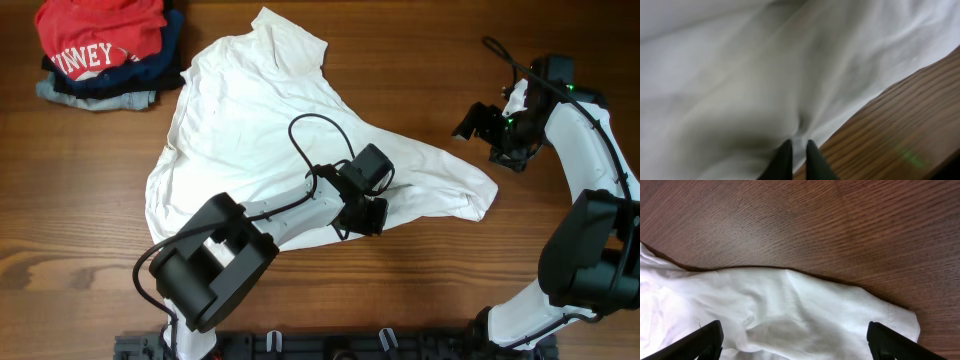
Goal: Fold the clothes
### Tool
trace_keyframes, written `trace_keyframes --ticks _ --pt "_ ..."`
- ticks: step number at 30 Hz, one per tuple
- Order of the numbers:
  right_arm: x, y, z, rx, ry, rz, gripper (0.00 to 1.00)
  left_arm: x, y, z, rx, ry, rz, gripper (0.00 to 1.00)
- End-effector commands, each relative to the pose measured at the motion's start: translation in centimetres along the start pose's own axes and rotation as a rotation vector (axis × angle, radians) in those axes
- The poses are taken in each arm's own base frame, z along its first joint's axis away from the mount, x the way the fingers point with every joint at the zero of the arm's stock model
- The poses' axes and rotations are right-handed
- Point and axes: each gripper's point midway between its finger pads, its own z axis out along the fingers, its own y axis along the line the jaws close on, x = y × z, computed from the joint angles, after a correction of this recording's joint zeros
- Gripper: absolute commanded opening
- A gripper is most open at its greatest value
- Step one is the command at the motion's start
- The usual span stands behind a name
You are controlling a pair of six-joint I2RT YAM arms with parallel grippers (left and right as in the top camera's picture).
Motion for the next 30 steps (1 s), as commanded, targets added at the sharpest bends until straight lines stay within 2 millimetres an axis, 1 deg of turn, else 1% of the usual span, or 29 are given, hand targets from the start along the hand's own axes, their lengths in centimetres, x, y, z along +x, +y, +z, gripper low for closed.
trace_keyframes --ticks 1,2,3,6,8,10,11,12,14,15,17,18,19,20,21,23,24,27,29,30 --pt "0.2 0.2 0.5 -0.013 0.016 -0.014 0.93 -2.2 -0.6 -3.4 -0.149 -0.171 0.155 0.51" --pt "0.1 0.3 0.5 -0.014 0.012 -0.015 0.94 -2.6 -0.7 -3.7 -0.184 -0.206 0.204 0.72" --pt "0.1 0.3 0.5 -0.014 0.011 -0.015 0.94 -2.6 -0.9 -3.6 -0.197 -0.21 0.253 0.77" --pt "0.1 0.3 0.5 -0.015 0.011 -0.016 0.94 -2.4 -0.6 -2.5 -0.214 -0.184 0.353 0.77" --pt "0.1 0.3 0.5 -0.014 0.011 -0.015 0.94 -2.7 -0.9 -1.9 -0.21 -0.185 0.41 0.77" --pt "0.1 0.3 0.5 -0.014 0.012 -0.016 0.94 -2.6 -0.8 -1.2 -0.214 -0.178 0.436 0.77" --pt "0.2 0.2 0.5 -0.013 0.015 -0.015 0.95 -2.5 -0.5 -0.5 -0.219 -0.165 0.437 0.76" --pt "0.3 0.2 0.5 -0.013 0.017 -0.014 0.94 -2.4 -0.2 0.2 -0.224 -0.155 0.434 0.71" --pt "0.3 0.2 0.5 -0.013 0.018 -0.013 0.92 -2.3 0.1 0.8 -0.229 -0.143 0.432 0.63" --pt "0.3 0.2 0.5 -0.013 0.018 -0.013 0.89 -2.2 0.2 1.0 -0.231 -0.138 0.428 0.56" --pt "0.3 0.2 0.5 -0.013 0.018 -0.013 0.86 -2.1 0.1 1.0 -0.223 -0.134 0.429 0.37" --pt "0.3 0.2 0.5 -0.013 0.019 -0.013 0.81 -2.0 0.0 1.1 -0.215 -0.13 0.428 0.27" --pt "0.3 0.2 0.5 -0.012 0.021 -0.013 0.76 -1.9 -0.1 1.1 -0.207 -0.123 0.422 0.1" --pt "0.5 0.3 0.5 -0.012 0.024 -0.015 0.68 -1.4 -0.2 1.2 -0.193 -0.105 0.42 0.04" --pt "0.6 0.5 0.6 -0.01 0.029 -0.02 0.61 -0.7 -0.4 1.3 -0.174 -0.076 0.42 0.04" --pt "0.9 0.8 0.7 -0.01 0.038 -0.029 0.52 0.8 -0.3 1.5 -0.172 -0.014 0.418 0.04" --pt "1.1 1.0 0.8 -0.01 0.043 -0.036 0.5 1.5 -0.1 1.5 -0.183 0.007 0.412 0.04" --pt "2.2 2.0 1.9 -0.007 0.068 -0.073 0.47 3.5 0.9 1.2 -0.228 0.083 0.368 0.04" --pt "3.1 2.3 3.2 -0.005 0.087 -0.096 0.47 4.8 1.9 0.8 -0.265 0.137 0.321 0.04" --pt "3.6 2.3 3.9 -0.002 0.101 -0.103 0.45 5.2 2.3 0.7 -0.281 0.153 0.302 0.04"
